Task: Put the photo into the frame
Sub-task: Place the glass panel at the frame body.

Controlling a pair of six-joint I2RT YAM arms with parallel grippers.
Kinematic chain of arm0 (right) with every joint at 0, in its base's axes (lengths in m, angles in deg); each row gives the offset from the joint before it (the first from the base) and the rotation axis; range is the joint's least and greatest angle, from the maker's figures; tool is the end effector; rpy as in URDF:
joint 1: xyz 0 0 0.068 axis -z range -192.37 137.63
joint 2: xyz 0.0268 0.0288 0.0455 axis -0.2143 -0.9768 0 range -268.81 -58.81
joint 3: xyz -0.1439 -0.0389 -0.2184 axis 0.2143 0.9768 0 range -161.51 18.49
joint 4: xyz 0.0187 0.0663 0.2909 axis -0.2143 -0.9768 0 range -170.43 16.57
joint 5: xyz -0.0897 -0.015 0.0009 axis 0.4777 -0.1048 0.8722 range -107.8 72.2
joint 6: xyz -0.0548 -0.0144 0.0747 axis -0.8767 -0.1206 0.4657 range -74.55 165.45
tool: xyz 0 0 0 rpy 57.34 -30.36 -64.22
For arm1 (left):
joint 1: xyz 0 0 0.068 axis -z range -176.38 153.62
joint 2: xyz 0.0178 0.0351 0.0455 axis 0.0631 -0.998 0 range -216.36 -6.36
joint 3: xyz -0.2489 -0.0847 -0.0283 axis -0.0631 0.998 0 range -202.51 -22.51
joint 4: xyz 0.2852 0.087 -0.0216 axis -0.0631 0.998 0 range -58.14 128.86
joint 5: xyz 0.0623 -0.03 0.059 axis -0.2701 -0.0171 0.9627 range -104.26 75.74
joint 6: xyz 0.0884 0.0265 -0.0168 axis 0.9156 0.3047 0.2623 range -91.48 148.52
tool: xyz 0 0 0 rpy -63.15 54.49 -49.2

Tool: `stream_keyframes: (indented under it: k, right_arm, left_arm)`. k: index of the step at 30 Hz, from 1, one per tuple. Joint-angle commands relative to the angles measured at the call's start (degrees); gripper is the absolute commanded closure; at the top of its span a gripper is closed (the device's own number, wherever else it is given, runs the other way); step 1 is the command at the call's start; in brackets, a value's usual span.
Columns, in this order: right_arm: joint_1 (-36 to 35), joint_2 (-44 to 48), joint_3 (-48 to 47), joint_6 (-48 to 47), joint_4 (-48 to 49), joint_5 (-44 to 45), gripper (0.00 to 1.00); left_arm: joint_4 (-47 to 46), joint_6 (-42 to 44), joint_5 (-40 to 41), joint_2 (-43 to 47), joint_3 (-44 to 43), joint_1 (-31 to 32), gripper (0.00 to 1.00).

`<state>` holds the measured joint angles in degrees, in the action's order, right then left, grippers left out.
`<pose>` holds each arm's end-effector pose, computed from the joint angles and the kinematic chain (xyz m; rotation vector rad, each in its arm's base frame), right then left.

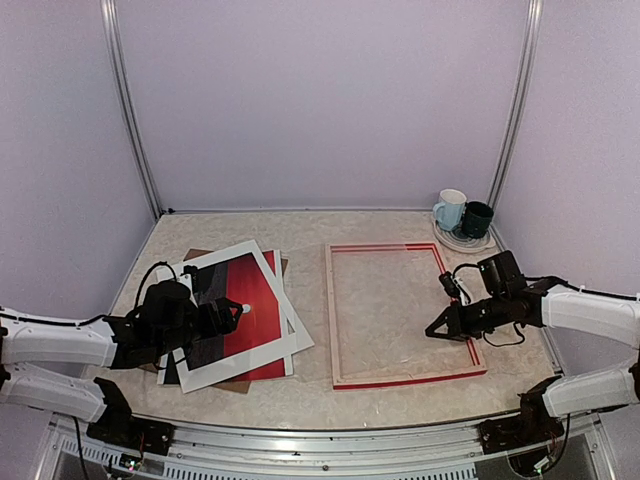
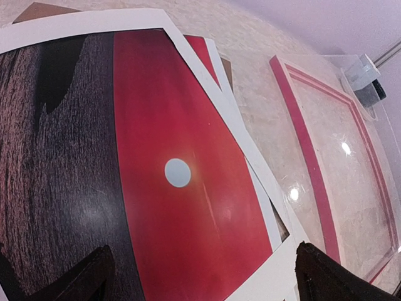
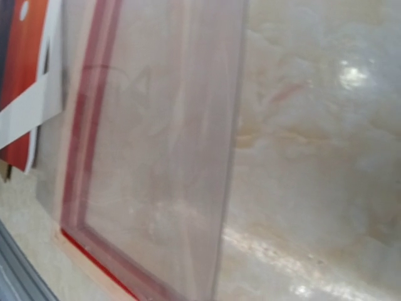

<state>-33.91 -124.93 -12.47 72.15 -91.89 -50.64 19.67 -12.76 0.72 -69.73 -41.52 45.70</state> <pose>0.2343 0.1417 0.1152 -0.1341 2.6073 1.0478 0.2246 -0.1732 0.1026 -0.1418 2.1627 -0.5817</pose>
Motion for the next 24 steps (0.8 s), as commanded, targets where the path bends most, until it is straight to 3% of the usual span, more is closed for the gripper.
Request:
stream_keyframes:
  k: [1, 15, 24]
  right_arm:
    - [0.62, 0.88, 0.16, -0.52, -1.89, 3.39, 1.00]
    - [0.62, 3.54, -2.93, 1.31, -10.03, 10.92, 1.00]
    - [0.62, 4.05, -5.10, 2.03, -14.85, 15.73, 1.00]
  left_arm:
    - [-1.39, 0.87, -0.73, -0.34, -1.37, 0.37, 0.01]
    - [-3.97, 1.11, -3.02, -7.29, -6.80, 1.42, 0.01]
    - [-4.42, 1.33, -3.37, -16.86, -14.57, 4.11, 0.01]
